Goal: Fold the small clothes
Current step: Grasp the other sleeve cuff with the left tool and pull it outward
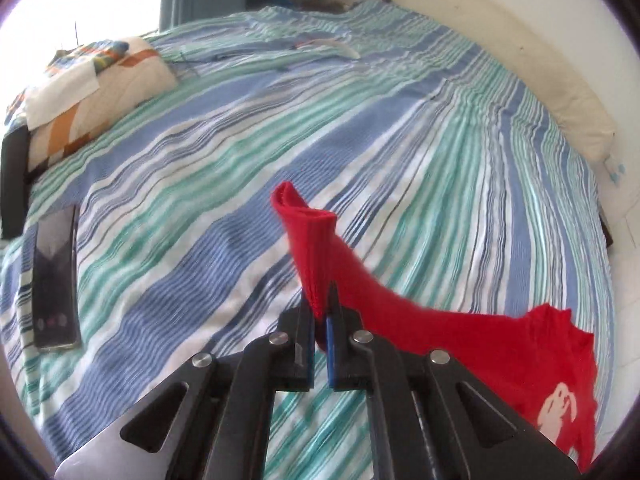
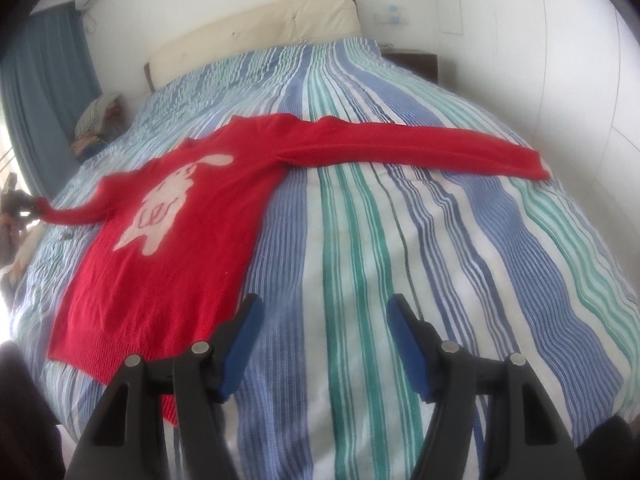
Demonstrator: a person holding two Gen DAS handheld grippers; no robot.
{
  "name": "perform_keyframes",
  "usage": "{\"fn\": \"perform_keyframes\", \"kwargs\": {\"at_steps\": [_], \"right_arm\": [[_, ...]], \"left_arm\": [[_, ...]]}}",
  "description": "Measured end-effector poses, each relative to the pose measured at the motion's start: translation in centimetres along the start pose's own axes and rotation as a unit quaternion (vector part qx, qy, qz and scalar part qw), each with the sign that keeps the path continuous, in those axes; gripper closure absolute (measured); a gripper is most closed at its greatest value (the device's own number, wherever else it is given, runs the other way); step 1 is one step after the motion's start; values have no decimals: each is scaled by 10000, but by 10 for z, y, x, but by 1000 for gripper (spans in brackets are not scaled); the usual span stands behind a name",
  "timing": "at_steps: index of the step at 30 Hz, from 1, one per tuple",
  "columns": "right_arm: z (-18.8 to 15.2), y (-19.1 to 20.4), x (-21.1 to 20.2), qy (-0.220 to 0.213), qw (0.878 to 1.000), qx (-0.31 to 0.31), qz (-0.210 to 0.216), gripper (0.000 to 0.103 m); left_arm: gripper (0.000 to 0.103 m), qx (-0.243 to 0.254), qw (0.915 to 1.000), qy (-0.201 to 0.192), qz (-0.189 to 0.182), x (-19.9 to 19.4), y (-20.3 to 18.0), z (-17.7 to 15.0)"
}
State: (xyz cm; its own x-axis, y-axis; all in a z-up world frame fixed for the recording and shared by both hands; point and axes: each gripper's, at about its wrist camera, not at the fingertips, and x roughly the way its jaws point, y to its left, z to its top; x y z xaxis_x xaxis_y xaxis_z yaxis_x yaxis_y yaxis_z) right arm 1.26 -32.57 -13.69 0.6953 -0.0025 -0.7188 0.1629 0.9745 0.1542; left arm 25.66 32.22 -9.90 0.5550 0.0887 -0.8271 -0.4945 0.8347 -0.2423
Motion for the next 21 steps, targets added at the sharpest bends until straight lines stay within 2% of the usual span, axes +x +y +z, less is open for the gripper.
{"fn": "perform_keyframes", "kwargs": {"at_steps": [5, 7, 9, 11, 12, 14, 15, 18, 20, 21], "right_arm": [[-3, 2, 7, 114, 9999, -68, -64, 39], [-3, 1, 9, 137, 9998, -68, -103, 39], [-4, -1, 10, 146, 9998, -25, -136, 39], [-5, -3, 13, 200, 9997, 31, -151, 39], [-5, -4, 15, 232, 9996, 52, -153, 39], [-6, -5, 16, 262, 9995, 76, -149, 39], [-6, -5, 15, 252, 9995, 73, -152, 39], [-7, -4, 14, 231, 9996, 73, -158, 39], [-7, -3, 15, 249, 9996, 55, -142, 39], [-6, -2, 16, 254, 9996, 27, -130, 39]], "left_arm": [[101, -507, 9986, -11, -180, 2, 20, -9], [101, -572, 9983, 36, -103, 8, 28, -12], [101, -619, 9977, 274, 59, 27, 38, -16], [99, -718, 9953, 655, 12, 46, 51, -20], [92, -796, 9939, 754, 126, 50, 57, -22], [83, -999, 9925, 646, 278, 42, 71, -25], [74, -1098, 9918, 599, 271, 36, 77, -26], [72, -1168, 9916, 460, 304, 15, 86, -22], [70, -942, 9948, 191, 322, 0, 80, -16], [64, -766, 9966, 77, 299, -4, 73, -12]]}}
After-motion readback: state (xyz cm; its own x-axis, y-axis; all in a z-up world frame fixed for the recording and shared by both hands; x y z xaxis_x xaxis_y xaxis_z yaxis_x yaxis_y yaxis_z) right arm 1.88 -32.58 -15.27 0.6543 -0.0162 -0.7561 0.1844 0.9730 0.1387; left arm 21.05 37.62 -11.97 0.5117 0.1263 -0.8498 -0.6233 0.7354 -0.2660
